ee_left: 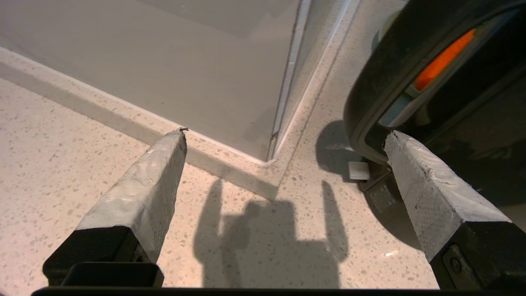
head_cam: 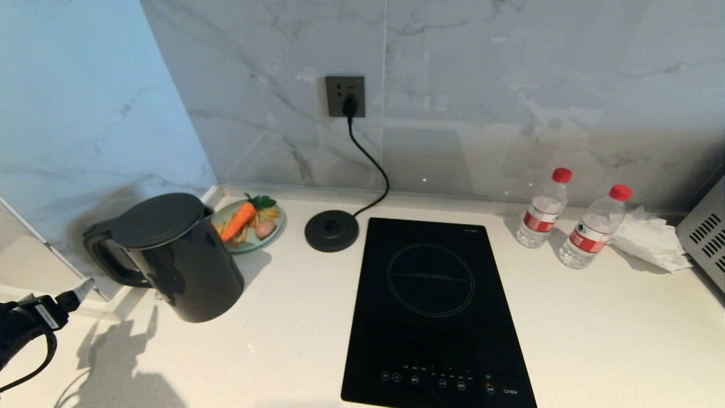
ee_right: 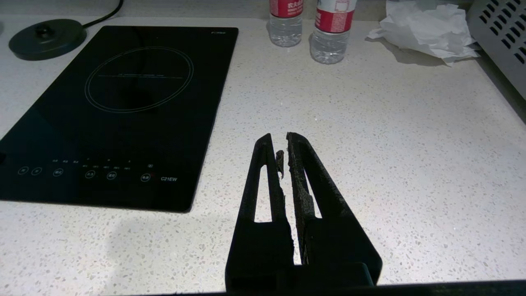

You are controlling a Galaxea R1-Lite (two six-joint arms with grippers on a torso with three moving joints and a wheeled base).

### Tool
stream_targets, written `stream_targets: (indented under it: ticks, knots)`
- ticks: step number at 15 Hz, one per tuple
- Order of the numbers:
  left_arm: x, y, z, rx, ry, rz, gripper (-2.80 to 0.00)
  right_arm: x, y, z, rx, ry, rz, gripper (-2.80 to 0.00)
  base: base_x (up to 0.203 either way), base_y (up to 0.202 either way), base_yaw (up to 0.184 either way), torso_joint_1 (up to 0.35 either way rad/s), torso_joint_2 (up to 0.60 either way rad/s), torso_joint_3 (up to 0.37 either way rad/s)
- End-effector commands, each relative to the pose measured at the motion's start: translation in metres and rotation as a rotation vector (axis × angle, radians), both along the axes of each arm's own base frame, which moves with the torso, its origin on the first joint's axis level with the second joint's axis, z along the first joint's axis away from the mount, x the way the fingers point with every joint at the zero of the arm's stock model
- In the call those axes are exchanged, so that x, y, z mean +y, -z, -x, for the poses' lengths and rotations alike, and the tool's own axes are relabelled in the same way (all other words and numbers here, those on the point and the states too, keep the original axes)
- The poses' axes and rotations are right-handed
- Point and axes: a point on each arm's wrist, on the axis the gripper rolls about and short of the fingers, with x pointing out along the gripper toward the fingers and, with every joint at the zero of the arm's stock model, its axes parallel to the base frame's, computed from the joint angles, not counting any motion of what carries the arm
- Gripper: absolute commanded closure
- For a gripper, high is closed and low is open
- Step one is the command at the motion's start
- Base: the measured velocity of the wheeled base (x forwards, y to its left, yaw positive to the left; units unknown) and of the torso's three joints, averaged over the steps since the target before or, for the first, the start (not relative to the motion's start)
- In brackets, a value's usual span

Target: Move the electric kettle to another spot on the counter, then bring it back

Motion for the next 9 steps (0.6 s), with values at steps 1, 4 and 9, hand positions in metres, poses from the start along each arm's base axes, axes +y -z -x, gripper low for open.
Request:
stream_targets:
  ticks: [1, 4, 9]
  knots:
    - [0.002, -0.006, 0.006, -0.023, -0.002, -0.014, -2.8, 0.0, 0.0, 0.0, -0.001, 0.0, 0.0, 0.0, 0.0, 0.0, 0.0, 0.0, 0.0, 0.0]
    - [0.002, -0.014, 0.014, -0.046, 0.023, -0.027, 0.0, 0.0, 0.0, 0.0, -0.001, 0.0, 0.0, 0.0, 0.0, 0.0, 0.0, 0.0, 0.0, 0.0]
    - [-0.015, -0.03, 0.02, -0.091, 0.061, -0.063, 0.0, 0.0, 0.0, 0.0, 0.001, 0.0, 0.001, 0.0, 0.0, 0.0, 0.0, 0.0, 0.0, 0.0]
